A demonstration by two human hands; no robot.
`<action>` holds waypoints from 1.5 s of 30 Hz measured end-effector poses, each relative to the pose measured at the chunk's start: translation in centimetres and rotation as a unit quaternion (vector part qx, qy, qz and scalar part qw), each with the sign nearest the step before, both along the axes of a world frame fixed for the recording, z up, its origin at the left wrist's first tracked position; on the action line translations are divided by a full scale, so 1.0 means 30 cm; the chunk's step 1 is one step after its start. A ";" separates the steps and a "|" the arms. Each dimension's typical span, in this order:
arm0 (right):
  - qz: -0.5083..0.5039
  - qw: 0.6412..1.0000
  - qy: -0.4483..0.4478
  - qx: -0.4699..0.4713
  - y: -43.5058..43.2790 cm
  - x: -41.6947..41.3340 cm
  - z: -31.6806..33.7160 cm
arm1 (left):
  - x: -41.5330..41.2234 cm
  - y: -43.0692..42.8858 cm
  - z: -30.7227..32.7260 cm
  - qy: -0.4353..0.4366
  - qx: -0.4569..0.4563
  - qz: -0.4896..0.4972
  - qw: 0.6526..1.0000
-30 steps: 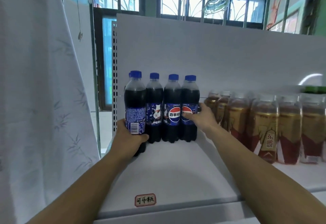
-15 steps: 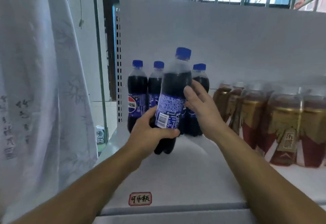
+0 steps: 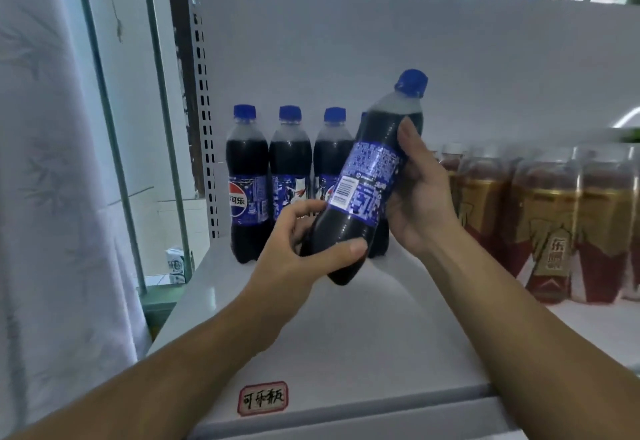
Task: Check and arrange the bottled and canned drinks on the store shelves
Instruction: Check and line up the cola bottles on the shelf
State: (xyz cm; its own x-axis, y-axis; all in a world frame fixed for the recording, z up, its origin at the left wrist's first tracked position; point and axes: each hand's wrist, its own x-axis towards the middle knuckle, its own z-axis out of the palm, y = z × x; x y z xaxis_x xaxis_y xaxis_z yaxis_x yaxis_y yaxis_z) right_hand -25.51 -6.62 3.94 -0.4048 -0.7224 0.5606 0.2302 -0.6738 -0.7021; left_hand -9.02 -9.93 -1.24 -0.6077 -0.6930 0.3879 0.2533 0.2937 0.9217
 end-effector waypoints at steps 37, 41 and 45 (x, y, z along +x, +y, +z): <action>0.103 0.989 -0.100 -0.031 0.010 -0.019 0.016 | -0.002 0.044 0.015 0.047 0.191 -0.058 0.979; 0.099 0.991 -0.089 -0.022 0.015 -0.024 0.018 | -0.002 0.046 0.006 0.022 0.147 -0.046 0.988; 0.108 0.991 -0.072 -0.020 0.007 -0.035 0.012 | 0.000 0.033 0.010 0.043 0.232 -0.071 0.969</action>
